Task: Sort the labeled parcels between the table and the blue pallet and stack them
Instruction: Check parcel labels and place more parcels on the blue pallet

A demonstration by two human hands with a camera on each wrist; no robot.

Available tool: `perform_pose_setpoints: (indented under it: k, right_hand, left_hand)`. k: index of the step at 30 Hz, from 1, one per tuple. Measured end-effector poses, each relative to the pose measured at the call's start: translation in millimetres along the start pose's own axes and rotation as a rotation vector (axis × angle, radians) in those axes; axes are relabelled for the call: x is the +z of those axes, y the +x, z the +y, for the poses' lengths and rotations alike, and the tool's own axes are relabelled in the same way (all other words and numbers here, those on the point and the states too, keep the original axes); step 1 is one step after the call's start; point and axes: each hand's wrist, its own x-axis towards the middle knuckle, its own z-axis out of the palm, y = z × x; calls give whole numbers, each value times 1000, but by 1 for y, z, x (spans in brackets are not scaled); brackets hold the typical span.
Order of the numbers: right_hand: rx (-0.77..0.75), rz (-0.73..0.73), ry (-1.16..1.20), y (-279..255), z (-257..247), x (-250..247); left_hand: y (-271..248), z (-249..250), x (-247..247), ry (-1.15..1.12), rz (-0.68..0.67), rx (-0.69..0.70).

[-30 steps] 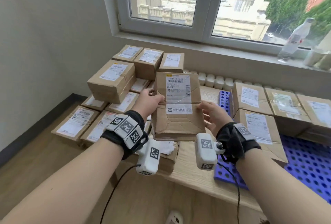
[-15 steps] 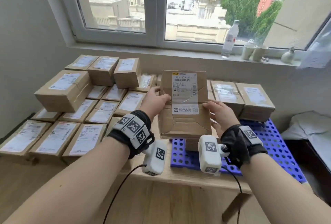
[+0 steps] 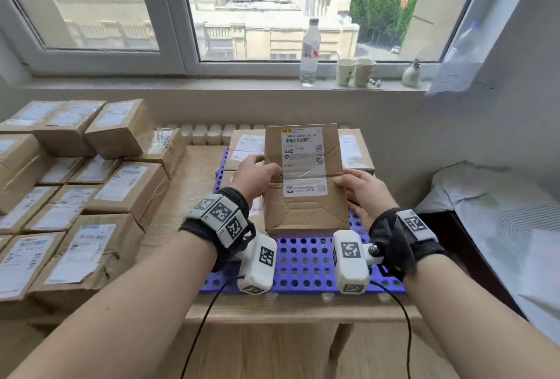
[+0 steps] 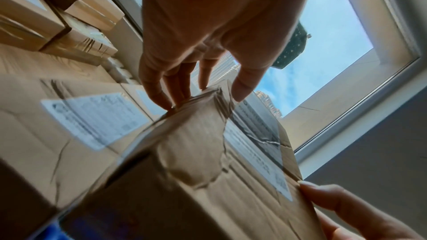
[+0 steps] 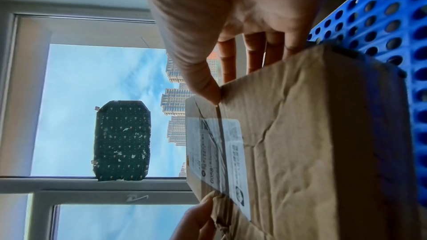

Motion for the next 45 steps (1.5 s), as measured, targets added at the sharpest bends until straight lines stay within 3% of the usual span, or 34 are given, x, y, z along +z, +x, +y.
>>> perform_pose_setpoints:
  k: [12, 17, 26, 30, 34, 37, 41, 45]
  right_hand:
    - [177, 26, -118, 54, 58, -37]
    - [232, 61, -185, 68, 76, -40]
    - [297, 89, -277, 82, 88, -34]
    - [311, 87, -303, 86, 85, -32]
    - [337, 98, -327, 87, 82, -25]
    - [342, 102, -348, 89, 81, -19]
    - [334, 91, -381, 90, 79, -8]
    - [291, 81, -483, 93, 80, -2]
  left_hand:
    - [34, -38, 52, 154, -72, -143]
    - [46, -52, 63, 326, -69, -178]
    - [66, -59, 68, 360, -128, -211]
    - [69, -52, 54, 352, -98, -159]
    - [82, -48, 16, 424, 121, -70]
    - [95, -54, -19, 463, 249, -161]
    - [108, -71, -48, 404, 149, -325]
    - [116, -84, -52, 413, 97, -313]
